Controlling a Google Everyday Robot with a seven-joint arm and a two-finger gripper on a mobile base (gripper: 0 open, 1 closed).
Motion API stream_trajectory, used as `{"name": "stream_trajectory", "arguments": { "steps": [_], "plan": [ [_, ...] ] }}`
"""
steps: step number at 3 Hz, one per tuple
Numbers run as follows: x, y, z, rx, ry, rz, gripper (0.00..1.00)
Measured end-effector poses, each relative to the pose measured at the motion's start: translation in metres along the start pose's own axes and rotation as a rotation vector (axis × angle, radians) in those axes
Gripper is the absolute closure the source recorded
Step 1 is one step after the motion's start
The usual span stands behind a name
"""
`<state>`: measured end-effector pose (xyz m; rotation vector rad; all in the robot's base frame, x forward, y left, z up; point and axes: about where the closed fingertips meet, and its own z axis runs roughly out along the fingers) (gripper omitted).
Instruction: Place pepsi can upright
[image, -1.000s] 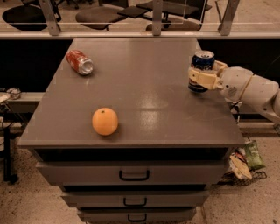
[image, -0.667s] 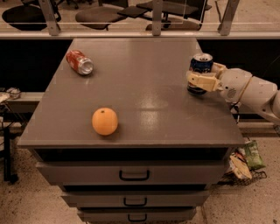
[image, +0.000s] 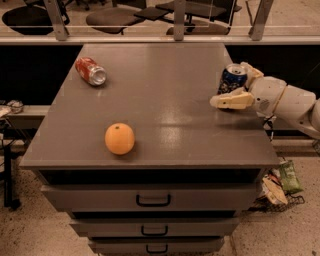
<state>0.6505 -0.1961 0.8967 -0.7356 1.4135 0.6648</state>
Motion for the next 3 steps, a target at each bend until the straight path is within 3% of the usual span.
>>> {"name": "stream_trajectory", "arguments": {
  "steps": [1, 2, 3],
  "plan": [
    [-0.006, -0.004, -0.006, 0.001, 0.009, -0.002, 0.00],
    [-0.030, -0.023, -0.035, 0.057, 0.017, -0.028, 0.00],
    [-0.076, -0.052, -0.084, 0.157, -0.031, -0.038, 0.00]
  ]
}}
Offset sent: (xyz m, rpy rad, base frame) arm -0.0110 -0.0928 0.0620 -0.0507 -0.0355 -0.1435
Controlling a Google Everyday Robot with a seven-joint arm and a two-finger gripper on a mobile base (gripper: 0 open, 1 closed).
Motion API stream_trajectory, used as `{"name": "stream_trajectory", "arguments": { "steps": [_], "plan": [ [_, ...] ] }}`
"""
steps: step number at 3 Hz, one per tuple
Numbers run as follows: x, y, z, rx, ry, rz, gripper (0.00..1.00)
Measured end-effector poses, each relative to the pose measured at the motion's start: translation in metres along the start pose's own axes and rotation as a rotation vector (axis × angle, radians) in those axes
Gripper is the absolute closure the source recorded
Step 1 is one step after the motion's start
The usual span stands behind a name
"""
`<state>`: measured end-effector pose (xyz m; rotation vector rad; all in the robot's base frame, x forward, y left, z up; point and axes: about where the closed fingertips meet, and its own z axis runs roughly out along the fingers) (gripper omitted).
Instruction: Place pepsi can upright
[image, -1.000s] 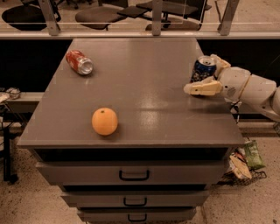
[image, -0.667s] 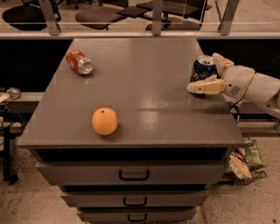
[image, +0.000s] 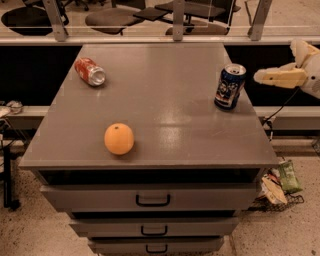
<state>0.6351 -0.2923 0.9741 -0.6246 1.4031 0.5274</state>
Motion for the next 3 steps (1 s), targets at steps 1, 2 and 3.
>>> {"name": "stream_trajectory", "arguments": {
  "steps": [1, 2, 3],
  "plan": [
    [-0.047, -0.034, -0.030, 0.073, -0.088, 0.038, 0.00],
    [-0.095, -0.047, -0.040, 0.146, -0.169, 0.081, 0.00],
    [-0.097, -0.052, -0.040, 0.165, -0.181, 0.085, 0.00]
  ]
}}
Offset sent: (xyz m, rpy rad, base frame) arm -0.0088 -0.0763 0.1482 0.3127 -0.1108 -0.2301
